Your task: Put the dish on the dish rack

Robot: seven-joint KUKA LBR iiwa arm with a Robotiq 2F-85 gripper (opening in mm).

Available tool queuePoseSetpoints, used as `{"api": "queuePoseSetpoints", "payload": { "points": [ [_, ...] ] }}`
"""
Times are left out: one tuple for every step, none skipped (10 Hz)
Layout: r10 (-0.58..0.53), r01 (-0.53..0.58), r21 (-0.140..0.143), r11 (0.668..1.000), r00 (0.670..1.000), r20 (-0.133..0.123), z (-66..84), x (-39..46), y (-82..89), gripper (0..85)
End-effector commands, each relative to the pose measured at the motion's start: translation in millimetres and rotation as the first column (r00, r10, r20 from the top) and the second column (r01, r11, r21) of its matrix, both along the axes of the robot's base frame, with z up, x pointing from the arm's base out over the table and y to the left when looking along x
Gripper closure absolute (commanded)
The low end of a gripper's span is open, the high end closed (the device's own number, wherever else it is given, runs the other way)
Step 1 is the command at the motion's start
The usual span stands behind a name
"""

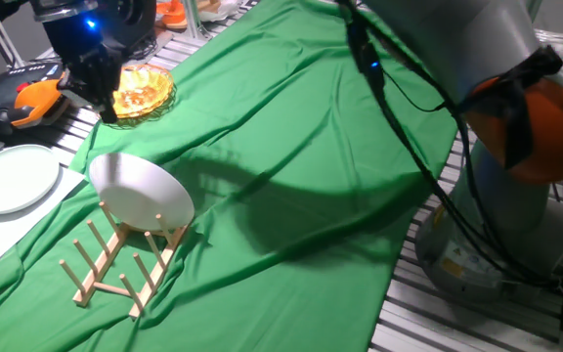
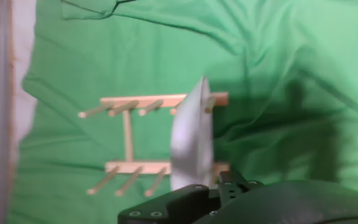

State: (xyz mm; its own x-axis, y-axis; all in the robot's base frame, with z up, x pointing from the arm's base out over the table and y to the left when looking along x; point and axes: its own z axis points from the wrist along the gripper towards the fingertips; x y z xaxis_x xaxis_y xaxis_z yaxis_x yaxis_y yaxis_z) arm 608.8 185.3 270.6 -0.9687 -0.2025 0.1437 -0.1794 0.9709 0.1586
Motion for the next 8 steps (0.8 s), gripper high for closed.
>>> {"api": "queuePoseSetpoints", "payload": {
  "points": [
    [0.009,-0.007,-0.066,0.998,0.999,0.031,-2.3,-2.6,-4.3,85.0],
    [0.001,0.001,-0.061,0.998,0.999,0.035,-6.4,-6.2,-10.2,85.0],
    [-0.01,0.012,-0.049,0.999,0.999,0.032,-10.5,-10.9,-16.4,85.0],
    [-0.015,0.017,-0.051,0.999,0.999,0.035,-12.2,-13.2,-19.2,85.0],
    [-0.017,0.02,-0.06,0.998,0.999,0.049,-13.6,-16.2,-22.5,85.0],
    [-0.015,0.019,-0.062,0.998,0.998,0.064,-15.0,-19.7,-26.4,85.0],
    [0.002,0.005,-0.079,0.997,0.996,0.088,-16.7,-22.8,-29.8,85.0],
    [0.018,-0.008,-0.1,0.995,0.994,0.106,-18.6,-23.8,-31.4,85.0]
  ]
}}
